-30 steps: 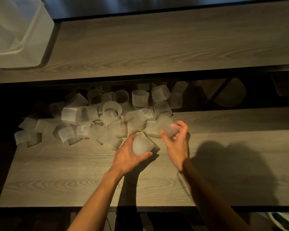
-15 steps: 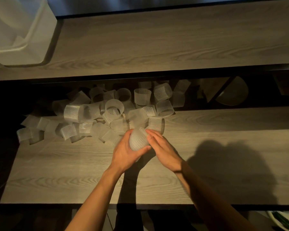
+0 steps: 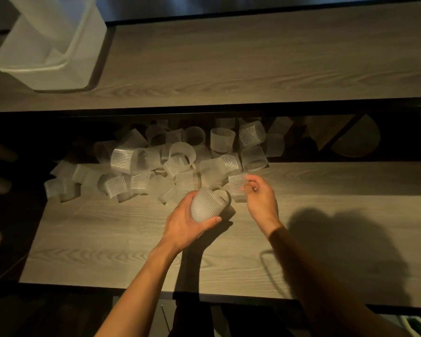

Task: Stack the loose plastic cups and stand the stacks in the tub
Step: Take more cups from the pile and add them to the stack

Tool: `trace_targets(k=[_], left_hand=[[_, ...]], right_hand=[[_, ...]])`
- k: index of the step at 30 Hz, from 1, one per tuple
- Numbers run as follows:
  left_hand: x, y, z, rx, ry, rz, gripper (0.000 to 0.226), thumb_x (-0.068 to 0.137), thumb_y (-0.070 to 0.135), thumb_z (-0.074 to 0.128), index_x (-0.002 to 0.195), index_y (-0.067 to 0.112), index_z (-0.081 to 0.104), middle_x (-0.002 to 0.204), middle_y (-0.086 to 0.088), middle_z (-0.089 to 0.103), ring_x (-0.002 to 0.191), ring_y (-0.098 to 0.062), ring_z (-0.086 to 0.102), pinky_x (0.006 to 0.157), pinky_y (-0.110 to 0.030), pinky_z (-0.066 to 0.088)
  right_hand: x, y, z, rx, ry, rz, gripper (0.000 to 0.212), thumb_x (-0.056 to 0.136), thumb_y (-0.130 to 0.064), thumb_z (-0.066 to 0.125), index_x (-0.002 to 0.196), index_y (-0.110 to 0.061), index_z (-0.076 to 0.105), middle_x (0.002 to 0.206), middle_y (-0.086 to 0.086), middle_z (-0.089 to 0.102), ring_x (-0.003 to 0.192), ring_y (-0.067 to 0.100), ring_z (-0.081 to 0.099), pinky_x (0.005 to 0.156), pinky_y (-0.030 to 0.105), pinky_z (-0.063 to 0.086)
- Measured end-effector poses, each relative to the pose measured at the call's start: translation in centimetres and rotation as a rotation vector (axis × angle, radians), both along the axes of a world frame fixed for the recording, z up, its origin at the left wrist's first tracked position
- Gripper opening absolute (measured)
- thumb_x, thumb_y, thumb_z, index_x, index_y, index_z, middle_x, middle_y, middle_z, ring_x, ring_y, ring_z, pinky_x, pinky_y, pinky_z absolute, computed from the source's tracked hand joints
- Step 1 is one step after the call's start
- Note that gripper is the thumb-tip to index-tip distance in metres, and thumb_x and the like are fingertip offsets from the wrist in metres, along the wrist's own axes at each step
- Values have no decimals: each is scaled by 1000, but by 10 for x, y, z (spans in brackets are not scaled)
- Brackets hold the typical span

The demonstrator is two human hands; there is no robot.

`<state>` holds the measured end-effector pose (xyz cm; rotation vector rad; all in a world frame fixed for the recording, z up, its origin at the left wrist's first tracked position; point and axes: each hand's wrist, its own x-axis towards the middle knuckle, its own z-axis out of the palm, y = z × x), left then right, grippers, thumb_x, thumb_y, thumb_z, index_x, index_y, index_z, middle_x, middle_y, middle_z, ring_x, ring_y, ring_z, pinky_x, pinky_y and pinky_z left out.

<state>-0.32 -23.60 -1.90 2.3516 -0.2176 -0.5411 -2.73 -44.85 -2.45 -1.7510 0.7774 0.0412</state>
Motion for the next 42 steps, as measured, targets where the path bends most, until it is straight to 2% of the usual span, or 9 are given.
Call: trace_targets(k=[4, 9, 20, 25, 29, 31, 34, 39, 42], left_hand=[[2, 5, 0, 5, 5, -42, 89, 67, 65, 81, 140, 37, 39, 123, 17, 52, 110, -10, 53, 94, -41, 53], [3, 11, 2, 10, -30, -68, 93, 65, 70, 78, 141, 34, 38, 129, 11, 54, 110, -11, 56, 91, -37, 53], [0, 43, 2, -2, -6, -43, 95, 64, 71, 78, 141, 31, 40, 131, 12, 55, 111, -11, 57, 93, -41, 54], [-1, 63, 3, 22, 24, 6, 94, 64, 71, 77, 140, 34, 38, 122, 16, 53, 110, -13, 56, 95, -45, 54], [-1, 76, 3, 30, 42, -3, 94, 62, 75, 73, 140, 35, 39, 126, 14, 55, 111, -12, 56, 96, -46, 54], [2, 80, 4, 29, 47, -12, 94, 63, 75, 74, 140, 33, 39, 130, 12, 55, 113, -12, 56, 96, -46, 53], [6, 88, 6, 30, 48, -25, 92, 67, 70, 78, 141, 32, 39, 131, 11, 55, 113, -13, 56, 96, -46, 53], [14, 110, 7, 25, 91, -33, 98, 64, 73, 78, 144, 33, 38, 133, 10, 55, 115, -14, 56, 99, -46, 52], [14, 118, 8, 0, 126, -35, 97, 59, 76, 76, 141, 38, 39, 128, 14, 57, 113, -12, 57, 97, -44, 53]], right_hand=[[-16, 15, 13, 73, -167, 45, 28, 101, -22, 52, 128, -22, 60, 117, -9, 65, 107, 4, 60, 91, 22, 50], [-23, 35, 22, 8, -227, 437, 23, 101, -22, 53, 121, -24, 64, 113, -16, 61, 109, -6, 53, 88, 7, 40], [-6, 63, 24, 134, -143, 589, 28, 102, -17, 51, 125, -18, 67, 124, -4, 64, 119, 6, 55, 104, 25, 43], [-8, 52, -11, -253, -166, 79, 37, 93, -34, 62, 128, -26, 59, 129, -4, 60, 116, 13, 57, 99, 46, 51], [-3, 58, -29, -309, 162, 338, 98, 72, -66, 70, 153, -29, 27, 153, 2, 36, 138, 23, 37, 112, 48, 38], [0, 66, -35, -422, 206, 450, 97, 73, -61, 73, 152, -27, 29, 149, 3, 43, 134, 24, 40, 110, 43, 39], [2, 76, -37, -501, 186, 353, 73, 77, -56, 73, 137, -24, 46, 131, 0, 56, 118, 23, 49, 99, 40, 45], [0, 92, -15, 181, 27, 13, 52, 85, -28, 76, 125, -21, 44, 121, 11, 59, 96, 20, 63, 79, 31, 54], [1, 103, -3, 569, -53, -59, 70, 81, -23, 72, 142, -21, 36, 127, 16, 56, 108, 31, 63, 87, 36, 53]])
